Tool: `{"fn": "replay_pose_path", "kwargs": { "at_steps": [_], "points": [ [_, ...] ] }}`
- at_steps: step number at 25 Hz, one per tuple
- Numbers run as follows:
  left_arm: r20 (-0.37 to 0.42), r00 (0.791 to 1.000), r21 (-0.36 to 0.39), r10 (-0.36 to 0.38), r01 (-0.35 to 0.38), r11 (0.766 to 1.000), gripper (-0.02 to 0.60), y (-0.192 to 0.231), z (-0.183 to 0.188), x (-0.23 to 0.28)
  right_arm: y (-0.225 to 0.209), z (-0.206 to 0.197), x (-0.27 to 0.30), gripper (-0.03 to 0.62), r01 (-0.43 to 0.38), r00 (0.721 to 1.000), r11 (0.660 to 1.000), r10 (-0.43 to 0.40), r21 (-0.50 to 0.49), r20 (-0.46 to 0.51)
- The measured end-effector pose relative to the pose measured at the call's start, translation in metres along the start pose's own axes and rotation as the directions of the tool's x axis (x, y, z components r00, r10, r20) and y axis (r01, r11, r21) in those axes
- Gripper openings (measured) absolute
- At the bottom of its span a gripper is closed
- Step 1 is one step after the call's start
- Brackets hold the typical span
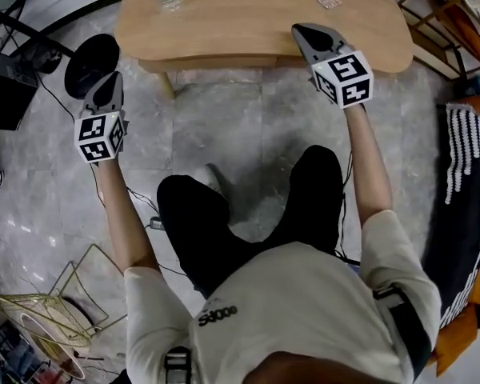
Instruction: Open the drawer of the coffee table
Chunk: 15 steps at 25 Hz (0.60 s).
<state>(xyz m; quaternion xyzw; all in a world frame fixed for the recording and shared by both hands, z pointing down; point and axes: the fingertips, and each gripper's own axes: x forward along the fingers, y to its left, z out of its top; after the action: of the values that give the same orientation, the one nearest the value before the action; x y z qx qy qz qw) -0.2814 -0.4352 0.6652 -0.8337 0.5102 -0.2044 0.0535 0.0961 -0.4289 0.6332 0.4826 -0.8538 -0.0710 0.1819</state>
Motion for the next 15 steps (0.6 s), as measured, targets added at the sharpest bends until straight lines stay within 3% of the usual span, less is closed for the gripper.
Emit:
{"fn": "replay_pose_path", "kwargs": {
  "at_steps": [9, 15],
  "points": [
    [-0.028, 0.999, -0.157, 0.032, -0.036, 0.987, 0.018, -0.038, -0.083, -0.016, 0.021, -0.063, -0.021, 0.005, 0.068, 0.998, 0.994, -0.066, 0.082, -0.025],
    [-0.067, 0.998, -0.163, 0.005, -0.015, 0.987, 0.04, -0.05, -0.109, 0.001, 0.034, -0.1, -0.013, 0.006, 0.052, 0.996, 0.998, -0.049, 0.045, -0.075]
  ]
}}
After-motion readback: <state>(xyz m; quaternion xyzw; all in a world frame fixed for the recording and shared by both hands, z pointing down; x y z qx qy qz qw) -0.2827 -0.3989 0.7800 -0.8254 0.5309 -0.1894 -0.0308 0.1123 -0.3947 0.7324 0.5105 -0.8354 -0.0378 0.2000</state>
